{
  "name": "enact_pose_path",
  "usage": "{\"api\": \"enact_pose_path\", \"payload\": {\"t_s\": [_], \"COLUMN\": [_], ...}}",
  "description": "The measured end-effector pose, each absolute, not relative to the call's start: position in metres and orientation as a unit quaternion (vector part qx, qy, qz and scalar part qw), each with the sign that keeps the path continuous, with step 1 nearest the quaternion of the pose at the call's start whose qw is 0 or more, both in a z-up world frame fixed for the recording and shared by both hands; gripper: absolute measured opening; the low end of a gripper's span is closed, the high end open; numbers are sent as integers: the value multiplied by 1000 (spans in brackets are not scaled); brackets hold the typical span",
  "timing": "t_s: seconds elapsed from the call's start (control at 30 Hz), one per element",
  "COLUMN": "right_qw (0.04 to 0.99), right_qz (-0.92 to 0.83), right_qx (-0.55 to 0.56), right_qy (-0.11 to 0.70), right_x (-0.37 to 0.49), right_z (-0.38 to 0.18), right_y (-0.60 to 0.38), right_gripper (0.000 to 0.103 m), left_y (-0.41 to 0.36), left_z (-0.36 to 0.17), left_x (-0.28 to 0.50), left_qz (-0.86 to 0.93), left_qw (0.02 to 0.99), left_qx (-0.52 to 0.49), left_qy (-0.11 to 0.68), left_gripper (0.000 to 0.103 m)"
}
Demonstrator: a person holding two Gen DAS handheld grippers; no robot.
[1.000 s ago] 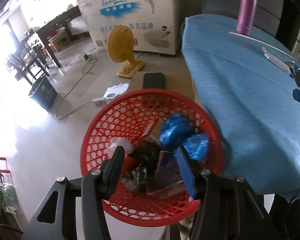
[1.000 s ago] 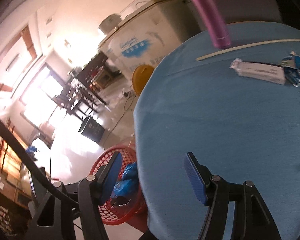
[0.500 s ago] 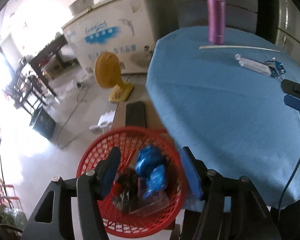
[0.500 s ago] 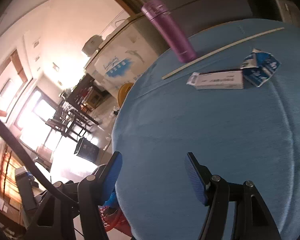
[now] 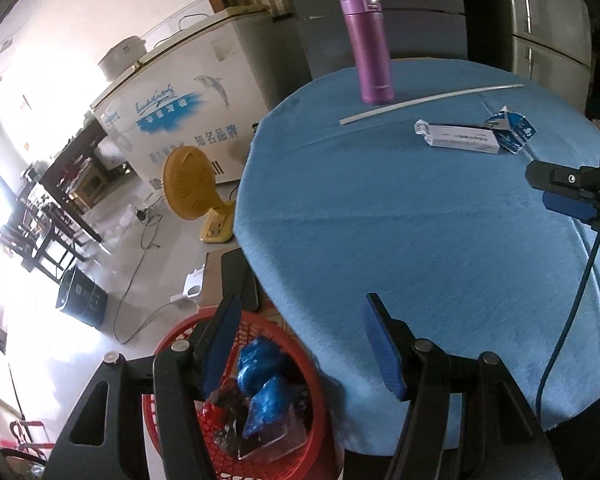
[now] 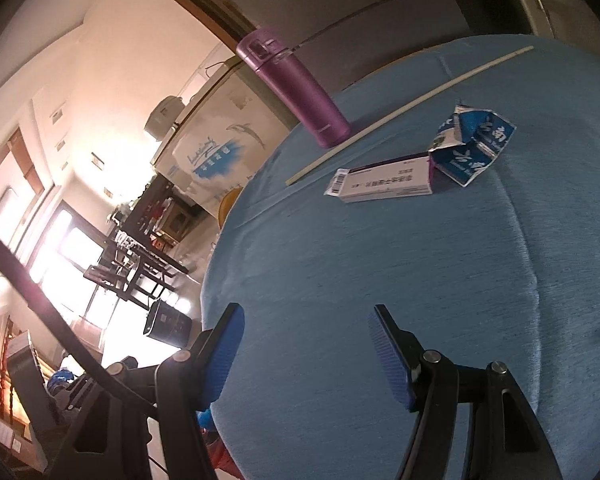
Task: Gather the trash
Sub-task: 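Move both tools back over the table toward the box and carton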
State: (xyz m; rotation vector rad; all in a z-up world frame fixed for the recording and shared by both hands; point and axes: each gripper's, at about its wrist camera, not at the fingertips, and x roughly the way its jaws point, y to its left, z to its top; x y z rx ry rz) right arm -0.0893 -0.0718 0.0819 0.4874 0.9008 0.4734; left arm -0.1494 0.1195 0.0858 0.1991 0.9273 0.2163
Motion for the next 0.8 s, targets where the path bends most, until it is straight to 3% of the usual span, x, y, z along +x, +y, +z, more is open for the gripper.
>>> {"api": "enact_pose_path", "payload": {"t_s": [0.8], "right_qw": [847], "right_qz": [187], "right_qx": [272], "right_qy": [417], "right_x": [-83], "right_z": [72], "right_y": [-122], "right_gripper": [68], "left_y": [62], "left_z": [82], "left_x": [-109], "left_qz": [57], "left_qw": [883], "left_qx": [140], "left_qy": [445], "left_gripper": [64]}}
